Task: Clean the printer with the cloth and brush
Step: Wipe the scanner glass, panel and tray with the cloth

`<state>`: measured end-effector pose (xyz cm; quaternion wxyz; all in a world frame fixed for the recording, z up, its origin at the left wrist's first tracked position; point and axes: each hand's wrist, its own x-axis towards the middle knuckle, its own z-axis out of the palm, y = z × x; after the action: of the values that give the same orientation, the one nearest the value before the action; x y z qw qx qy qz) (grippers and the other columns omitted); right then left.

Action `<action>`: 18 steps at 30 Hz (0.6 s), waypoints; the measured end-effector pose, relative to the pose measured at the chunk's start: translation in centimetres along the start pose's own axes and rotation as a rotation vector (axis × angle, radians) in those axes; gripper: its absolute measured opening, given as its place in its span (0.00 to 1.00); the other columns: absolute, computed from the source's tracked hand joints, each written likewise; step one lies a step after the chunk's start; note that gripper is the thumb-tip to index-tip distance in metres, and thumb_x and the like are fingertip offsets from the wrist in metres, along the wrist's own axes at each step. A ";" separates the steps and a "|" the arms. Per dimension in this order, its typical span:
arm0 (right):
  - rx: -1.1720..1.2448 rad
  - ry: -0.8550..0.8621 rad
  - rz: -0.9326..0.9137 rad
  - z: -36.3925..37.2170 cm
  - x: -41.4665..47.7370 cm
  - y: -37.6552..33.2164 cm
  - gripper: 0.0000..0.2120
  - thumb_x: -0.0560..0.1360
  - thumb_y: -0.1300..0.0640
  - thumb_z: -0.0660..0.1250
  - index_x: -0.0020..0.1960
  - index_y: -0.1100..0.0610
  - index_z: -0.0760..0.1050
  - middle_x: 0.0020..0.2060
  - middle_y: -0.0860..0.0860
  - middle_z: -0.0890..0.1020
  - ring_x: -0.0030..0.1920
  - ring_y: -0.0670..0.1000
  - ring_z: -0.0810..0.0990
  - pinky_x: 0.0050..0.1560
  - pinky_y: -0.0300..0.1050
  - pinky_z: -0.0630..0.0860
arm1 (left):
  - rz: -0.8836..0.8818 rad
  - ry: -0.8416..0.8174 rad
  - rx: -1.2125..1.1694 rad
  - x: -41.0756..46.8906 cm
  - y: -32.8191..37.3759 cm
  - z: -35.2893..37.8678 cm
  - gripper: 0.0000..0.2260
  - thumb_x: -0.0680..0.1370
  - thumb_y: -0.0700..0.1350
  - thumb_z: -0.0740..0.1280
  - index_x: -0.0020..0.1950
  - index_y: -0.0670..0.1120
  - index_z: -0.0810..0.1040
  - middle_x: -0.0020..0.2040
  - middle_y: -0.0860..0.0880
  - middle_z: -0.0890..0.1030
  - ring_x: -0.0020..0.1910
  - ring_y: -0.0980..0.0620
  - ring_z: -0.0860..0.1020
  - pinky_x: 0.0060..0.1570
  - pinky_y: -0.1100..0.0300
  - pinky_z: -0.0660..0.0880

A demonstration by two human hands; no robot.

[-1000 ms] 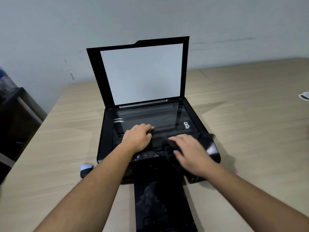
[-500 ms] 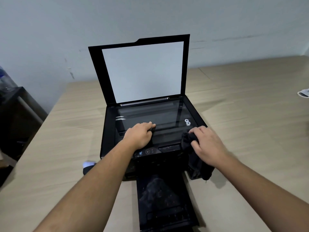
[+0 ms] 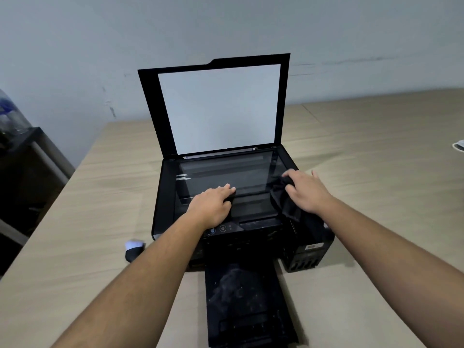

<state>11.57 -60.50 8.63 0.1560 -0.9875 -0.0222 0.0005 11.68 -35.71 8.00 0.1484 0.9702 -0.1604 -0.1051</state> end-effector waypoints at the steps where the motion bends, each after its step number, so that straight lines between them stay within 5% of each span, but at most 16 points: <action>1: 0.022 -0.035 0.016 -0.2 1.3 -0.1 0.17 0.77 0.57 0.55 0.66 0.54 0.67 0.65 0.55 0.73 0.65 0.56 0.70 0.73 0.58 0.49 | -0.001 0.005 -0.003 0.0 0.0 0.1 0.24 0.80 0.44 0.52 0.76 0.55 0.58 0.78 0.56 0.57 0.77 0.52 0.57 0.73 0.50 0.58; 10: 0.076 -0.076 -0.128 -0.6 -2.3 1.6 0.16 0.76 0.59 0.59 0.63 0.51 0.72 0.63 0.50 0.74 0.62 0.53 0.73 0.60 0.45 0.67 | 0.012 0.008 -0.086 0.5 -0.7 0.0 0.22 0.81 0.44 0.53 0.75 0.55 0.62 0.77 0.57 0.60 0.76 0.55 0.57 0.73 0.50 0.59; 13: 0.082 -0.073 -0.196 -0.7 -4.0 2.2 0.18 0.75 0.58 0.61 0.64 0.49 0.71 0.63 0.47 0.74 0.62 0.51 0.74 0.61 0.45 0.69 | 0.008 0.146 -0.199 -0.5 -1.8 -0.1 0.20 0.80 0.44 0.56 0.72 0.52 0.69 0.75 0.55 0.66 0.75 0.54 0.62 0.73 0.51 0.60; 18: 0.116 -0.067 -0.225 0.6 -2.7 -1.5 0.18 0.76 0.60 0.60 0.66 0.50 0.70 0.67 0.48 0.72 0.69 0.50 0.68 0.67 0.44 0.65 | -0.166 0.372 -0.065 -3.8 -6.2 -1.0 0.19 0.80 0.48 0.57 0.72 0.53 0.68 0.74 0.54 0.67 0.75 0.54 0.62 0.72 0.52 0.60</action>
<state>8.77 -58.99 8.50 0.2110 -0.9676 -0.1378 0.0171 10.12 -28.59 7.50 0.1975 0.9774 -0.0464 0.0590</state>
